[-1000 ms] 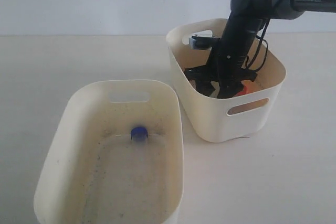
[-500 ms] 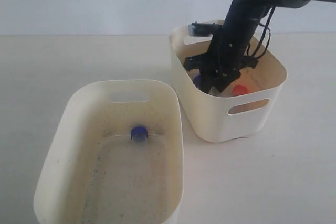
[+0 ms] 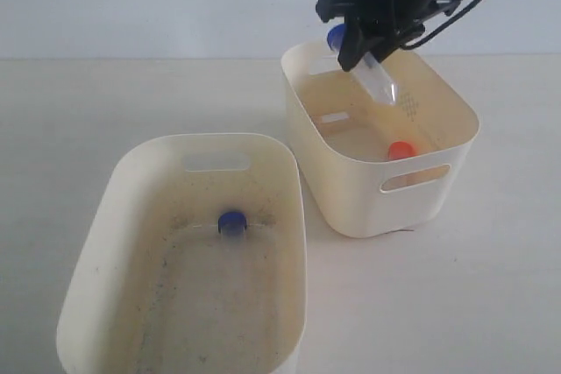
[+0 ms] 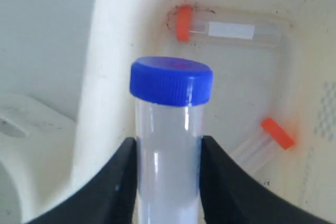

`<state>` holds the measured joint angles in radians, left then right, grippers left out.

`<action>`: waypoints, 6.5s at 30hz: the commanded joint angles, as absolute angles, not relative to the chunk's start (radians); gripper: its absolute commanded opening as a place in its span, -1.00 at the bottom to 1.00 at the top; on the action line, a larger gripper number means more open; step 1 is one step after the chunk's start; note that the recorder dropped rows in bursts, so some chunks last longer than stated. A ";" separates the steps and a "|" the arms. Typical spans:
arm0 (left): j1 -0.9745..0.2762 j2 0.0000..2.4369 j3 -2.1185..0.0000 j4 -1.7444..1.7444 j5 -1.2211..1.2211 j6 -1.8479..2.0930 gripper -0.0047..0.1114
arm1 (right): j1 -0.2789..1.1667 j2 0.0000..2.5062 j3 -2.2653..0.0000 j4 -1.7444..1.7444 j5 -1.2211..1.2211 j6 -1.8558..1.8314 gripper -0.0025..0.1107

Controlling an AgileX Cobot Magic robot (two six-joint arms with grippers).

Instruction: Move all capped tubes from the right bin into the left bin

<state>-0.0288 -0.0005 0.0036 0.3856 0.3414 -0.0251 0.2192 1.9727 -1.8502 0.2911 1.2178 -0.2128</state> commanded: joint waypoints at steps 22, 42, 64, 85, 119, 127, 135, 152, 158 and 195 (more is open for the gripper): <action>-0.033 0.000 0.000 0.383 0.338 -0.035 -0.84 | 0.638 1.722 -1.379 0.570 0.943 -0.423 -0.46; -0.033 0.000 0.000 0.383 0.338 -0.035 -0.84 | 0.446 1.635 -1.388 0.000 0.890 -0.398 -0.96; -0.033 0.000 0.000 0.383 0.338 -0.035 -0.84 | 0.228 1.930 -1.591 0.172 0.861 -1.336 -0.96; -0.033 0.000 0.000 0.383 0.338 -0.035 -0.84 | 0.228 2.130 -1.628 0.173 0.781 -1.545 -0.96; -0.033 0.000 0.000 0.383 0.338 -0.035 -0.84 | 0.230 2.220 -1.628 0.265 0.565 -1.528 -0.29; -0.033 0.000 0.000 0.383 0.338 -0.035 -0.84 | 0.230 2.221 -1.628 0.265 0.557 -1.527 -0.29; -0.033 0.000 0.000 0.383 0.338 -0.035 -0.84 | 0.230 2.226 -1.628 0.265 0.510 -1.527 0.17; -0.033 0.000 0.000 0.383 0.338 -0.035 -0.84 | 0.230 2.280 -1.628 0.265 0.529 -1.524 -0.06; -0.033 0.000 0.000 0.383 0.338 -0.035 -0.84 | 0.230 2.280 -1.628 0.265 0.545 -1.493 -0.49; -0.033 0.000 0.000 0.383 0.338 -0.035 -0.84 | 0.230 2.311 -1.628 0.199 0.688 -1.355 -0.96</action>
